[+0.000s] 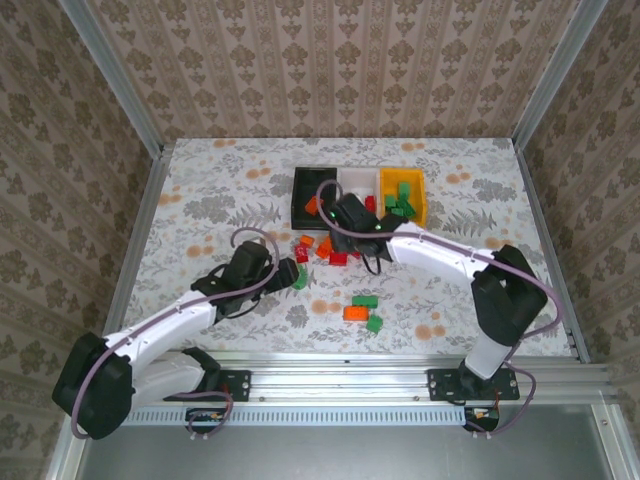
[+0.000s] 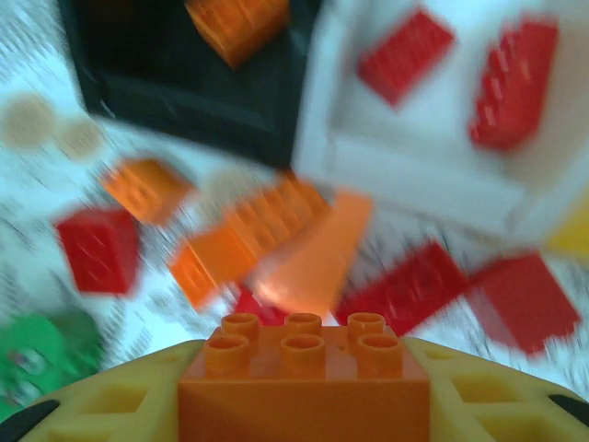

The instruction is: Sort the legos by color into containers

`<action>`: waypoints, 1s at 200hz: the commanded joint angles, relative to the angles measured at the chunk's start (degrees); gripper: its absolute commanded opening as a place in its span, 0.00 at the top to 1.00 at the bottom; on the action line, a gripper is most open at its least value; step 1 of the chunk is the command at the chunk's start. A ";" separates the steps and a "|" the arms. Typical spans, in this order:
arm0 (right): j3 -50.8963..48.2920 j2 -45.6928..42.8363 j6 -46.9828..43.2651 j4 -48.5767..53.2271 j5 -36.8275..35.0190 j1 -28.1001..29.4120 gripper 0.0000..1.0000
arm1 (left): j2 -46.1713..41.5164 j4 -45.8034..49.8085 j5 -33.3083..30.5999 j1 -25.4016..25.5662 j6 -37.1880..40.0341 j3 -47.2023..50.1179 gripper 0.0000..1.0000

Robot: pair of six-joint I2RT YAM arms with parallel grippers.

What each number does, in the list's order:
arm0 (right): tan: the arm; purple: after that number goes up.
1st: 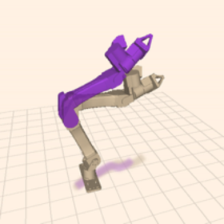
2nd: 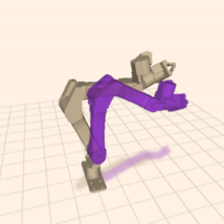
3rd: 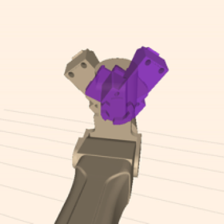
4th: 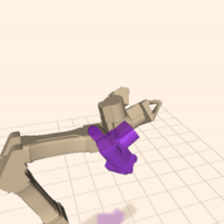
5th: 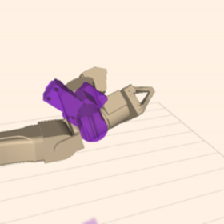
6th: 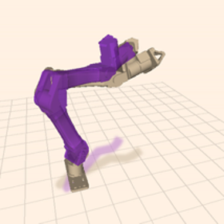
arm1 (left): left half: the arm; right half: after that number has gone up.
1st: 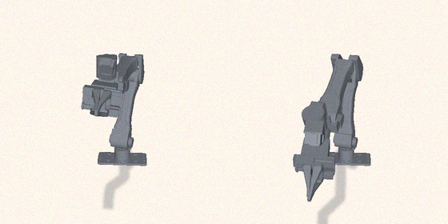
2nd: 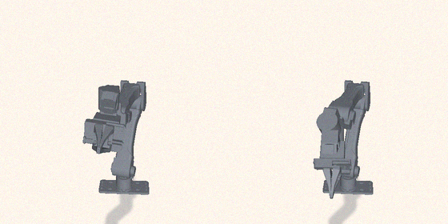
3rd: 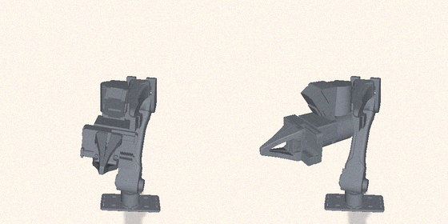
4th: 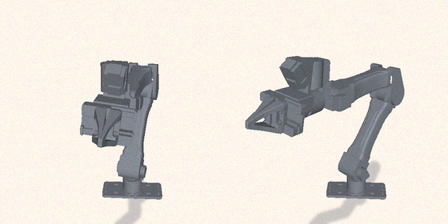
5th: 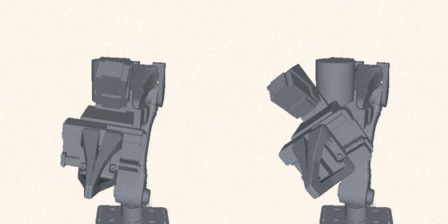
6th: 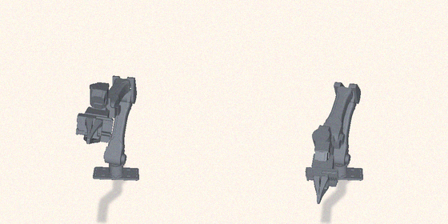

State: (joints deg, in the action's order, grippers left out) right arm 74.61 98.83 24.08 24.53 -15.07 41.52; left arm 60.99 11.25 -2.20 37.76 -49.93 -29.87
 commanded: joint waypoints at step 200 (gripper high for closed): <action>40.82 25.86 -14.14 10.26 -4.18 -2.82 0.33 | -12.53 5.09 5.96 -3.70 -0.96 2.61 0.04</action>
State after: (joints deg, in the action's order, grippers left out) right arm 121.89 134.23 9.69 35.79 -16.67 38.04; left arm 47.57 17.69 1.83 34.35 -51.24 -25.30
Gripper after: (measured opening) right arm 0.679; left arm 0.963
